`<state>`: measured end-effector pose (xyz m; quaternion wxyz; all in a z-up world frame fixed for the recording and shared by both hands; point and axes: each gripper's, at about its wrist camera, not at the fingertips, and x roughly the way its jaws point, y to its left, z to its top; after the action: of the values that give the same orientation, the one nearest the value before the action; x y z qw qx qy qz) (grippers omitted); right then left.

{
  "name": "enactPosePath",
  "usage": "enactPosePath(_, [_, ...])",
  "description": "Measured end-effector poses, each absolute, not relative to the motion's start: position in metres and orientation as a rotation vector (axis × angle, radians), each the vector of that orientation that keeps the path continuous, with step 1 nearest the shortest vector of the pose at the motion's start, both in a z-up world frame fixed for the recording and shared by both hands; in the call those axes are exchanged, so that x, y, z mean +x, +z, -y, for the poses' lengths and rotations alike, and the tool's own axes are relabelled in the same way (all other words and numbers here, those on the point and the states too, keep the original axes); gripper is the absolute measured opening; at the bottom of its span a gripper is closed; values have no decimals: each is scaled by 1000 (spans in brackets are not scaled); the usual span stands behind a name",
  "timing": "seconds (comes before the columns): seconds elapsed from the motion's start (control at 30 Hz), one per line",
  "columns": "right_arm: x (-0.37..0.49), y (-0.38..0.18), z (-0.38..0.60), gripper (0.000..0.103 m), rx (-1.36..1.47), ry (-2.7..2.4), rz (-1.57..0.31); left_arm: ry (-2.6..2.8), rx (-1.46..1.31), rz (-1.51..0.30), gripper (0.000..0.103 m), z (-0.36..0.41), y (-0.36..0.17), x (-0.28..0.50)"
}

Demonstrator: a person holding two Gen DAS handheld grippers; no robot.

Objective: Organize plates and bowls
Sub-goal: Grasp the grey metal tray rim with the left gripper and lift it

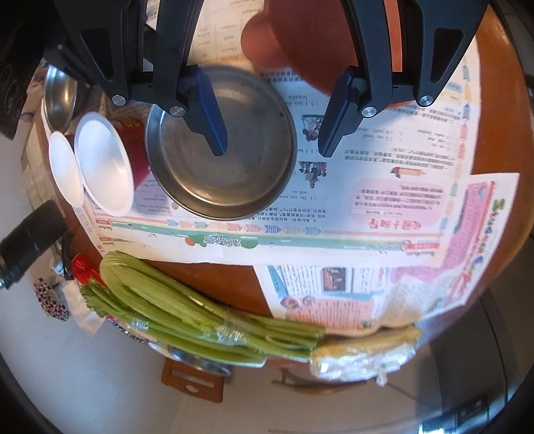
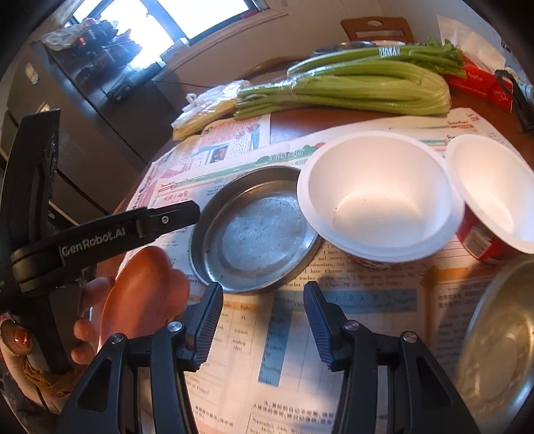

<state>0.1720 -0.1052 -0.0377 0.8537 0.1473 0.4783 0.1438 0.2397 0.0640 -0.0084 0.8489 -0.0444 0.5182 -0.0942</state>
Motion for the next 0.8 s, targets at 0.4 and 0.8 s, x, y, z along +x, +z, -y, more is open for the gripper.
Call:
enactPosePath(0.4, [194,-50,100,50,313,252,-1018,-169,-89,-1140,42,-66,-29,257])
enactPosePath(0.8, [193,-44,87,50,256,272,-954,-173,-111,-1090,27,-70,-22,252])
